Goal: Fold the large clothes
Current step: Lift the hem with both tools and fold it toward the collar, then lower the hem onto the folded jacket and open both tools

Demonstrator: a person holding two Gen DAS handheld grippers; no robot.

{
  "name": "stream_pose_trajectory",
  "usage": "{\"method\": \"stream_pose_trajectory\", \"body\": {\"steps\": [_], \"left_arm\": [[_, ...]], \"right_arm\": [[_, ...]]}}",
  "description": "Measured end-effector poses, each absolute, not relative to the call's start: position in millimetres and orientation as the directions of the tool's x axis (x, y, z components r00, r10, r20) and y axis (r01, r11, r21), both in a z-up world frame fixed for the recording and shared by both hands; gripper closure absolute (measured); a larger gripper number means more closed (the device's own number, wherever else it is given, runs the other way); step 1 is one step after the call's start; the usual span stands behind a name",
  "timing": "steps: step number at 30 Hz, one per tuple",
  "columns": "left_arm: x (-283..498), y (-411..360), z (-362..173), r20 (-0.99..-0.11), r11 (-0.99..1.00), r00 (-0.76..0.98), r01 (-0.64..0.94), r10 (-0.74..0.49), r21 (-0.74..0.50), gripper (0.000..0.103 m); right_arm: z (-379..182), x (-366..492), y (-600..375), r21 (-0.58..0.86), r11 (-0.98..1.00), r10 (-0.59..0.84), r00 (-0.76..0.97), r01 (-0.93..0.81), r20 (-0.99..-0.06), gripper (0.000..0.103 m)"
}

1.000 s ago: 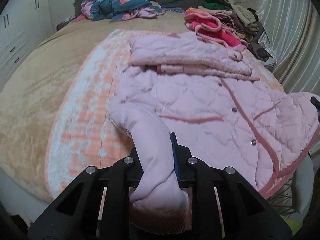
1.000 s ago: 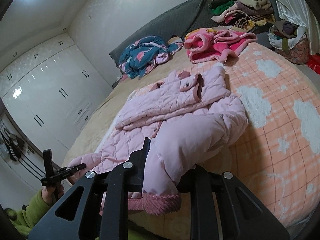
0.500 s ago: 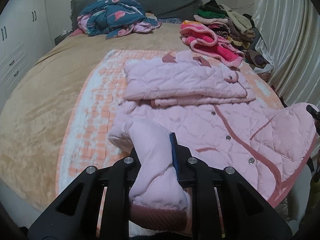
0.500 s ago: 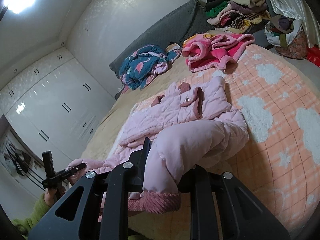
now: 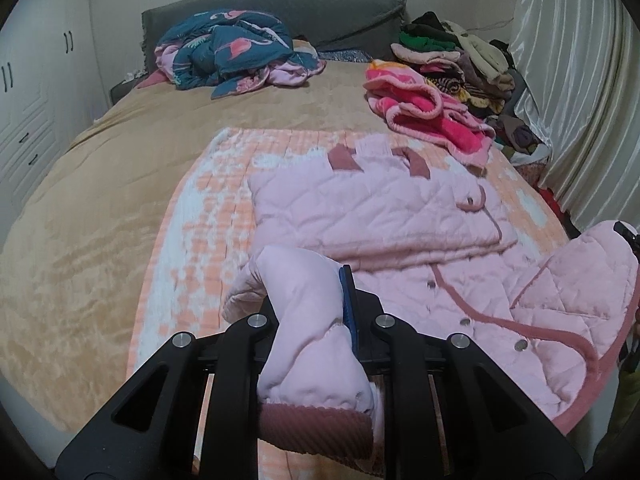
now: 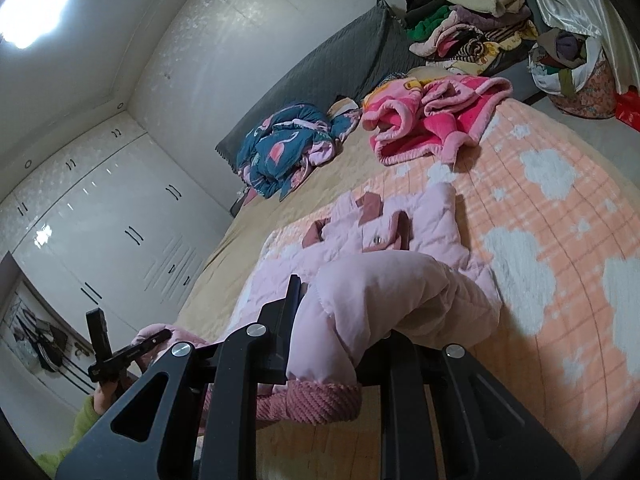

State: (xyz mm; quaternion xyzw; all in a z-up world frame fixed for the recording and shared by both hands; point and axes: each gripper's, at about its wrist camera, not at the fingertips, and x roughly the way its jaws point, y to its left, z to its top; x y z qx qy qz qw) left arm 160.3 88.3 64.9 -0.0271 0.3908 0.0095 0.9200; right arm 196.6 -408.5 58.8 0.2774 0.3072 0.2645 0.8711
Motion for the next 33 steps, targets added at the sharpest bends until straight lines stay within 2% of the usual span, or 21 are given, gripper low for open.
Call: {"method": "stream_pose_trajectory", "body": {"steps": [7,15,27,33], "left_arm": [[195,100,91,-0.696,0.997,0.718,-0.049,-0.005,-0.057,0.092],[240,114,97,-0.687,0.994,0.726,-0.094,0.026,-0.062,0.092],[322,141,48,-0.737,0.986,0.671,-0.163,0.083,-0.037,0.088],[347,144,21,-0.76,0.987,0.645,-0.161,0.086,-0.024,0.087]], "right_arm": [[79,233,-407,0.636,0.724,0.604,0.692,-0.269,-0.395,0.086],[88,292,-401,0.626,0.746,0.567,0.709,-0.227,-0.418,0.087],[29,402,-393,0.624,0.78,0.484,0.673,-0.042,-0.559,0.086],[-10,436,-388,0.655,0.755,0.478,0.647,0.043,-0.594,0.084]]}}
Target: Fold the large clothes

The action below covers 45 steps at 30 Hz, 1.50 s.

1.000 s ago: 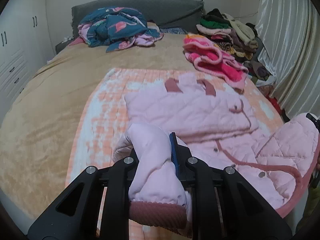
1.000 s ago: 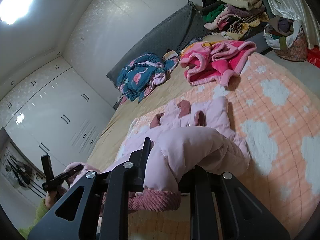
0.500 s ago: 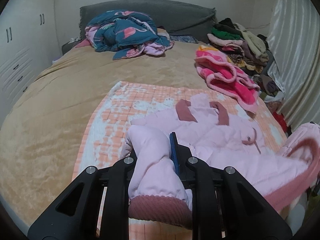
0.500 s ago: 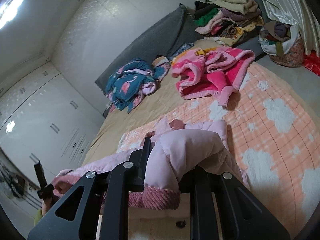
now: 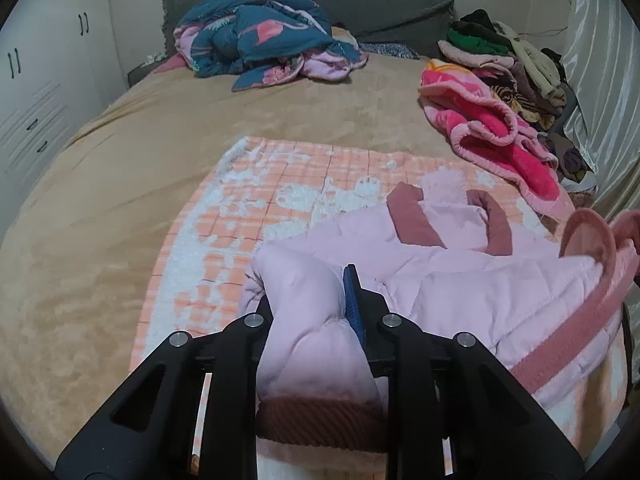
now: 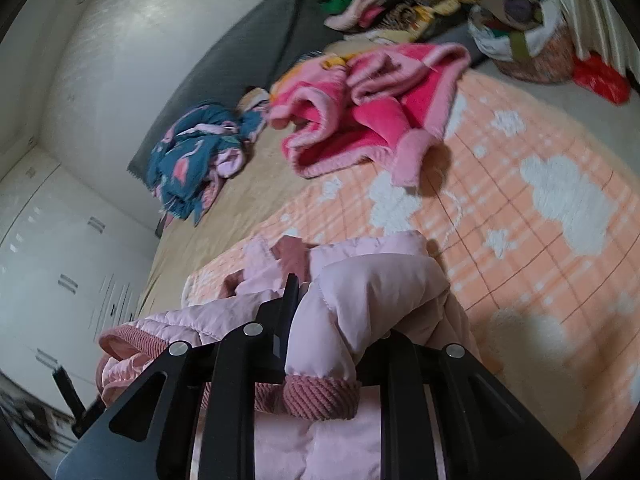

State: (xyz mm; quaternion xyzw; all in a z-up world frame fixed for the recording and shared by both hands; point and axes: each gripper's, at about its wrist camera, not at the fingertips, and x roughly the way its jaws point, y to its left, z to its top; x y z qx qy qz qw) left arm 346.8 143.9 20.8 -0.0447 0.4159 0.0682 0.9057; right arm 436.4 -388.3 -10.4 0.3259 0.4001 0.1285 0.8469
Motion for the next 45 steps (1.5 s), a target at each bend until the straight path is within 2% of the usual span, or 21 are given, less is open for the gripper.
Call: {"method": "stream_pose_trajectory", "body": {"steps": [5,6,8,10,11,14,16,18,20,21,24,25,26,27,29,32,35,39,45], "left_arm": [[361,149,1,-0.774,0.986,0.629,-0.164,0.073,-0.041,0.086],[363,150,-1,-0.774,0.986,0.63,-0.163,0.069,-0.044,0.086],[365,152,-6,-0.77,0.985,0.635,-0.164,0.061,-0.057,0.086],[367,153,-9,-0.768,0.984,0.638,-0.166,0.054,-0.069,0.086],[369,155,-11,-0.768,0.983,0.638,-0.168,0.05,-0.076,0.086],[374,158,-13,-0.771,0.979,0.637,-0.17,0.022,-0.112,0.081],[377,160,-12,-0.77,0.975,0.638,-0.171,0.002,-0.14,0.073],[379,160,-6,-0.763,0.971,0.646,-0.171,-0.019,-0.169,0.065],[378,157,3,-0.754,0.97,0.656,-0.163,-0.032,-0.183,0.051],[377,155,9,-0.747,0.971,0.664,-0.158,-0.03,-0.179,0.047],[369,149,26,-0.722,0.978,0.691,-0.133,-0.024,-0.159,0.039],[366,147,31,-0.711,0.981,0.703,-0.128,-0.013,-0.146,0.032],[357,144,43,-0.671,0.986,0.74,-0.139,0.042,-0.091,0.02],[351,141,51,-0.641,0.988,0.764,-0.146,0.078,-0.054,0.018],[343,139,64,-0.603,0.99,0.792,-0.139,0.097,-0.023,0.017],[337,137,63,-0.608,0.993,0.788,-0.117,0.1,0.011,0.015],[335,133,38,-0.649,0.994,0.754,-0.103,0.106,0.043,0.015],[339,116,-7,-0.724,0.998,0.688,-0.056,0.058,0.027,0.015],[371,60,-54,-0.795,0.999,0.606,0.044,-0.037,-0.014,0.015]], "right_arm": [[-33,448,-396,0.749,0.656,0.543,0.631,0.093,-0.554,0.077],[-34,447,-399,0.778,0.622,0.567,0.635,0.088,-0.526,0.071],[-31,443,-405,0.841,0.538,0.626,0.644,0.052,-0.44,0.049],[-18,433,-407,0.846,0.533,0.618,0.679,0.009,-0.397,0.019],[-10,428,-407,0.834,0.552,0.602,0.696,-0.01,-0.391,0.017],[2,412,-386,0.77,0.631,0.595,0.696,-0.094,-0.402,0.017],[0,406,-360,0.68,0.722,0.571,0.664,-0.126,-0.484,0.015],[-14,403,-323,0.536,0.829,0.507,0.614,-0.157,-0.604,0.015],[-39,406,-290,0.423,0.891,0.44,0.54,-0.164,-0.718,0.015],[-53,408,-278,0.382,0.911,0.404,0.51,-0.154,-0.759,0.015],[-72,412,-254,0.264,0.955,0.296,0.538,-0.138,-0.789,0.011],[-74,414,-250,0.259,0.957,0.288,0.547,-0.132,-0.786,0.008],[-75,416,-249,0.256,0.959,0.282,0.55,-0.125,-0.786,0.008],[-76,418,-248,0.256,0.959,0.278,0.553,-0.119,-0.785,0.008],[-73,422,-250,0.264,0.958,0.281,0.56,-0.112,-0.78,0.008],[-56,413,-260,0.283,0.951,0.3,0.605,-0.126,-0.738,0.013],[-33,396,-271,0.178,0.972,0.234,0.699,-0.154,-0.676,0.013],[-37,405,-273,0.036,0.987,0.134,0.675,-0.156,-0.725,0.013],[-68,456,-267,0.071,0.99,0.128,0.569,-0.123,-0.812,0.011]]}}
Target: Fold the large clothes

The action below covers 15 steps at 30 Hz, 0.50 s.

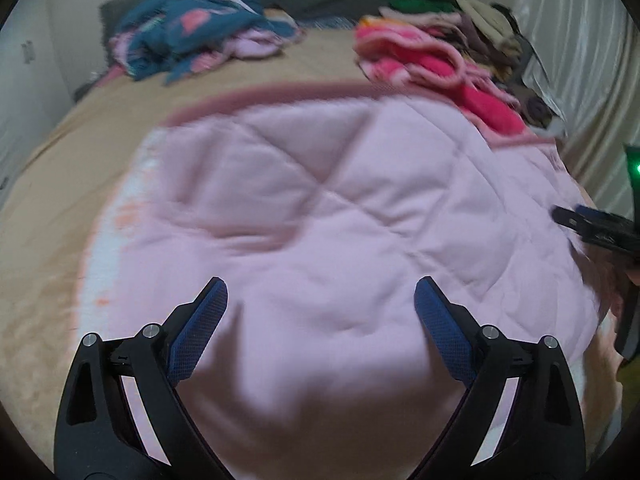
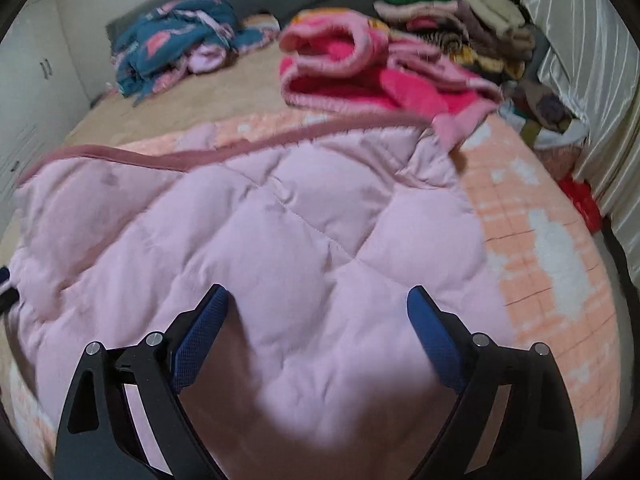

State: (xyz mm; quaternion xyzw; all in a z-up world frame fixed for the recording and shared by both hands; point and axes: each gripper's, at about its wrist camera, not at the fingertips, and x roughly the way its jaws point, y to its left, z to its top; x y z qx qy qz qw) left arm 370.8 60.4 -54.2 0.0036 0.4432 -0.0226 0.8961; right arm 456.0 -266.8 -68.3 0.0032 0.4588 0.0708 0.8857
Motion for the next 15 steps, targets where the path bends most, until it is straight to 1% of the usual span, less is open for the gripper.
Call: {"method": "stream_pose_trajectory", "body": {"steps": [3,5,10,15], "left_arm": [[401,54,-70,-0.827,0.999,0.56,0.026,-0.045,-0.037,0.014],[421,60,-75,-0.842,0.999,0.539,-0.001,-0.037,-0.045,0.008],[455,83,-88,-0.862,0.997,0.506,-0.067,0.01,-0.027,0.008],[470,106,-90,-0.862,0.99,0.506,-0.136,0.027,-0.048,0.008]], "right_arm": [[-76,473,-264,0.07,0.993,0.109,0.536,-0.094,-0.837,0.009],[-81,484,-263,0.084,0.994,0.111,0.513,-0.077,-0.851,0.008],[-96,513,-272,0.162,0.986,0.155,0.465,-0.025,-0.872,0.006],[-102,518,-268,0.155,0.988,0.142,0.47,-0.012,-0.871,0.005]]}}
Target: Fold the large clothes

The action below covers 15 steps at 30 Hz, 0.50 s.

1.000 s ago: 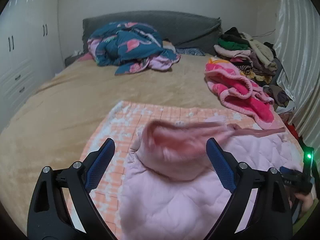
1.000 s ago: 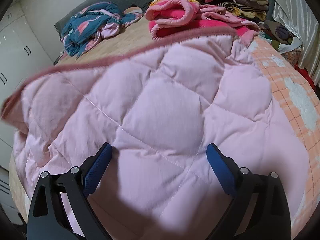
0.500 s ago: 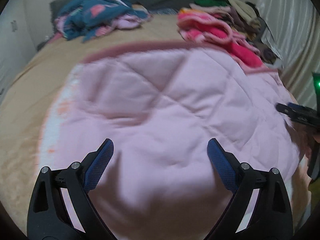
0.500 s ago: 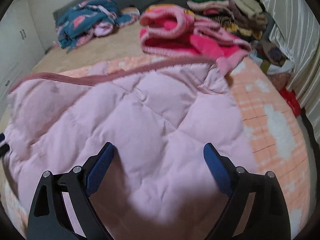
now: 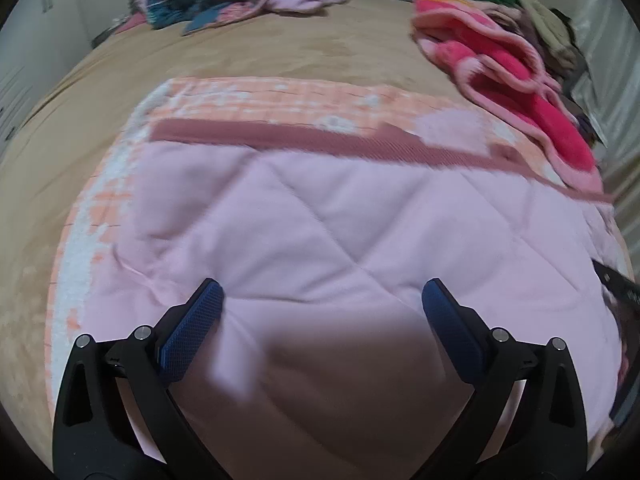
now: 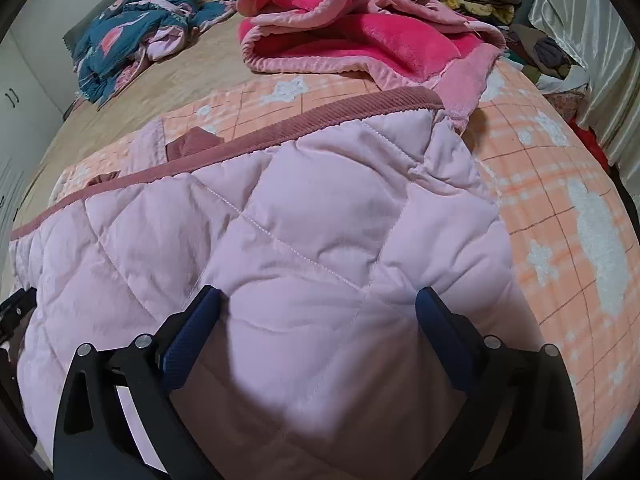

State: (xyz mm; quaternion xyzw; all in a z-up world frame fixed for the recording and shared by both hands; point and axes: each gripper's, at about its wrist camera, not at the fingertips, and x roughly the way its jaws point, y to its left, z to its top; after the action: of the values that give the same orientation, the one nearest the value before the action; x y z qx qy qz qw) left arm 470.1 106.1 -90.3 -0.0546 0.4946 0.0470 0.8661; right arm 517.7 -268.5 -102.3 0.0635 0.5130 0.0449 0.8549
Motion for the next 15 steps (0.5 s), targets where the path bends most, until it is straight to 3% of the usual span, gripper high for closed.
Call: {"method": "stream_pose_trajectory", "body": {"steps": [7,11,15], "left_arm": [[444,116,-77,-0.834,0.988,0.551,-0.143,0.023,-0.067,0.008],[418,126,-60,-0.8,0.987,0.599,-0.151,0.046,-0.056,0.008],[387,139,-40,-0.772,0.982,0.633,-0.175,0.056,-0.072,0.008]], "right_arm": [[-91,503,-273,0.174,0.985,0.153,0.502,-0.005,-0.851,0.006],[-66,474,-280,0.26,0.965,0.227,0.571,-0.025,-0.789,0.007],[-36,440,-283,0.218,0.974,0.208,0.649,-0.067,-0.732,0.006]]}}
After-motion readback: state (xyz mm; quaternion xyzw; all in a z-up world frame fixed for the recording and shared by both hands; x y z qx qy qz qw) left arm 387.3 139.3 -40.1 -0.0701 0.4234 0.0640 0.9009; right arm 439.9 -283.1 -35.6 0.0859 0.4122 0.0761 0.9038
